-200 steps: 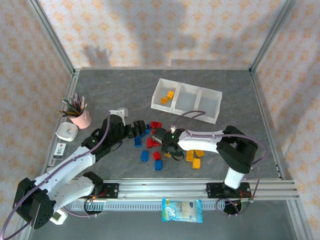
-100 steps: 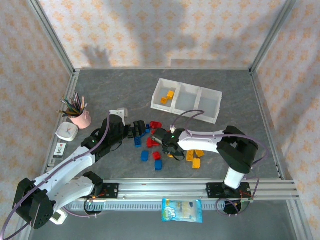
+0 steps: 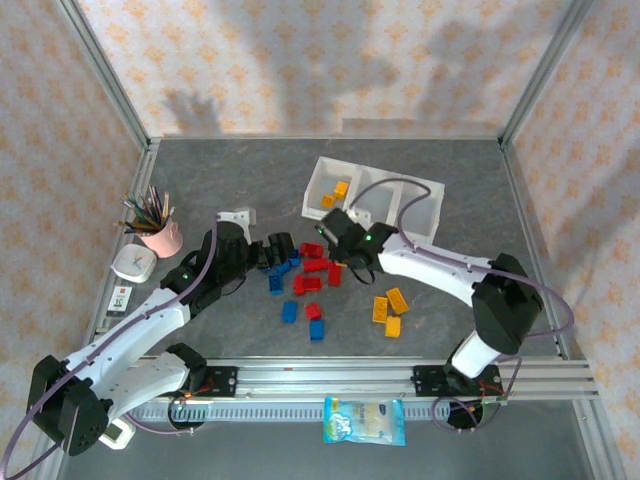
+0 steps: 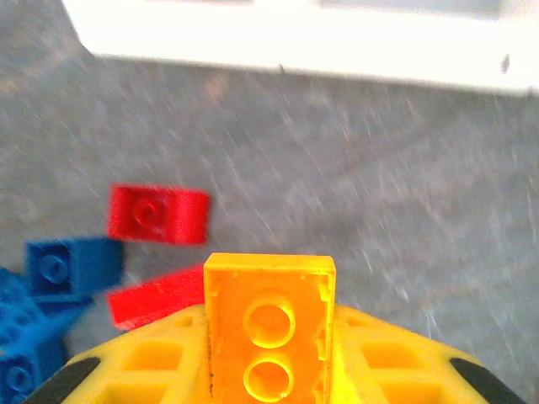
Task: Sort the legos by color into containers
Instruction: Pick up the lego from the bottom-center of the table, then place the lego in the container.
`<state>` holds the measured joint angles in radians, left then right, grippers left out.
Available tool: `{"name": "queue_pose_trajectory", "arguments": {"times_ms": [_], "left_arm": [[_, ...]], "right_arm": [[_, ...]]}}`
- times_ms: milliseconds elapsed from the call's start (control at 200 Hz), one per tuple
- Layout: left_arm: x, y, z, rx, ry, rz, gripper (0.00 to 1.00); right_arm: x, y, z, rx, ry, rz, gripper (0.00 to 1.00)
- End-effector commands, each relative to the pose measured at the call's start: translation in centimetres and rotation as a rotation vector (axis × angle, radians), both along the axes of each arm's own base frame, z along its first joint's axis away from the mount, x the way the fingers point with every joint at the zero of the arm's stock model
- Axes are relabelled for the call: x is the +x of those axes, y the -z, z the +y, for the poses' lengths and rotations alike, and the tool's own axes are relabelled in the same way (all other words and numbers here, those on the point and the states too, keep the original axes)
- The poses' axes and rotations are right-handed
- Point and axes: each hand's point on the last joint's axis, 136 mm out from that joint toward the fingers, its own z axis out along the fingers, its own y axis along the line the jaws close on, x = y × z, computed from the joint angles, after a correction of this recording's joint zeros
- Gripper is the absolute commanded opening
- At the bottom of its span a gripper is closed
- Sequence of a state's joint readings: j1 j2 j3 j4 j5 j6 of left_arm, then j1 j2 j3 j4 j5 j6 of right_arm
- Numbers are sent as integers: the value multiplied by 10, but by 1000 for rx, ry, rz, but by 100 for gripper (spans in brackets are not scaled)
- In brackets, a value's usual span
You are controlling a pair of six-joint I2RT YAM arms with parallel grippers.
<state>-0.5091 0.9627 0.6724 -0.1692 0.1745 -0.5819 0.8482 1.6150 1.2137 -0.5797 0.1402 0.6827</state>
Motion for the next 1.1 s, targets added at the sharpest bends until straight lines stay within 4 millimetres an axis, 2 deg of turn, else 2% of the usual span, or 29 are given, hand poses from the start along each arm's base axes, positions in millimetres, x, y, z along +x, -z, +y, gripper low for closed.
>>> {"name": "queue_pose_trajectory", "arguments": {"times_ms": [0,75,270,435,581,651,726,761,856,971,1091], "left_arm": [[6,-18,1,-1,-22,-38,99],[10,-20,4,9,-46,-47,99],[21,-22,9,27,-92,-64,99],[30,-22,10,26,-111,-78,99],[36,-17,8,28,-113,-69,99],[38,-16,8,31,-114,-65,99],[39,-17,8,29,-116,-70,99],[39,-18,8,29,-119,-72,99],[39,-20,11,40,-125,-73,99],[37,-21,10,39,-120,-72,99],[33,-17,1,13,-75,-53,99]], "right_arm": [[37,-16,6,-72,-58,-91,32],[63,-21,11,-72,-53,-114,32],[131,-16,22,-55,-48,-135,33],[183,-1,27,-89,-26,-151,33],[218,15,23,-114,9,-144,33],[226,18,23,-114,10,-145,36],[232,13,27,-104,-1,-168,43],[234,9,26,-102,3,-180,47],[236,-9,26,-89,-2,-202,51],[226,-37,29,-38,-33,-219,53],[199,-58,27,22,-64,-224,56]]}}
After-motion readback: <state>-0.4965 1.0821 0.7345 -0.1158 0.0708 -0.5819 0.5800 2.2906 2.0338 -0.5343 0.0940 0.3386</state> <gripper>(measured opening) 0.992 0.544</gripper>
